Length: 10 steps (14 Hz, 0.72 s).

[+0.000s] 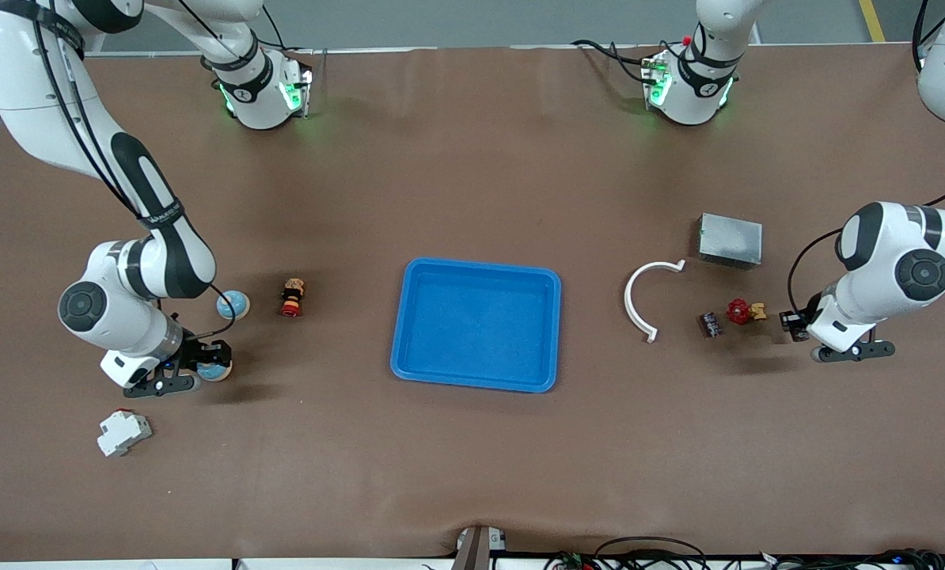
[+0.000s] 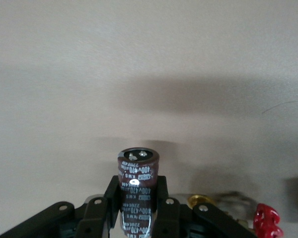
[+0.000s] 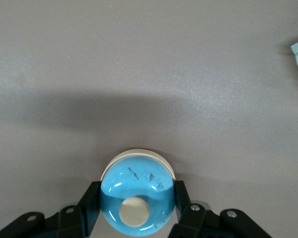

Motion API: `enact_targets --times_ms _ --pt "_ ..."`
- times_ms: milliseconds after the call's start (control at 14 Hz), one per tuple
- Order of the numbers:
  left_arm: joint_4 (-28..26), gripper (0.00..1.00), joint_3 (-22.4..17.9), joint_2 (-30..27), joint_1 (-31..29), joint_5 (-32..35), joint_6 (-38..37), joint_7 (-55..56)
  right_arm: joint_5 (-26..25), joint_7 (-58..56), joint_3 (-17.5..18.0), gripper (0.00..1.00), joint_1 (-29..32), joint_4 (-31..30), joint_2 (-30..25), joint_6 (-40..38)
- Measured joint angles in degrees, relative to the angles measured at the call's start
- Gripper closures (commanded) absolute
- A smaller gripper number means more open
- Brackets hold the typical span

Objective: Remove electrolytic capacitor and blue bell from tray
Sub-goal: 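Lower and release the capacitor while the right gripper releases the bell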

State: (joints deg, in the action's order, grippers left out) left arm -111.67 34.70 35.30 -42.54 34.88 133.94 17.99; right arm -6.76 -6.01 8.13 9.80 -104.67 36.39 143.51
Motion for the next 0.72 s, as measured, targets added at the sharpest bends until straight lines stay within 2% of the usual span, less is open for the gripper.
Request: enact_targets --times_ms 286,430,501,644,716 --pt "0.0 0.94 0.0 1.4 0.0 0.0 1.2 0.0 0.0 0.0 0.0 1.00 0.1 0.0 0.0 0.4" --pt "0.0 0.88 0.0 1.7 -0.2 0.0 1.2 0.0 0.0 -0.1 0.0 1.00 0.1 -0.1 0.0 0.8" --pt "0.0 0.81 0.0 1.8 -0.3 0.0 1.2 0.0 0.0 -0.1 0.0 1.00 0.1 -0.2 0.0 1.0" --pt "0.0 0.61 0.0 1.9 -0.4 0.0 1.2 0.0 0.0 -0.1 0.0 1.00 0.1 -0.4 0.0 1.2" --pt "0.0 0.44 0.0 1.9 -0.4 0.0 1.3 0.0 0.0 -0.1 0.0 1.00 0.1 -0.5 0.0 1.3"
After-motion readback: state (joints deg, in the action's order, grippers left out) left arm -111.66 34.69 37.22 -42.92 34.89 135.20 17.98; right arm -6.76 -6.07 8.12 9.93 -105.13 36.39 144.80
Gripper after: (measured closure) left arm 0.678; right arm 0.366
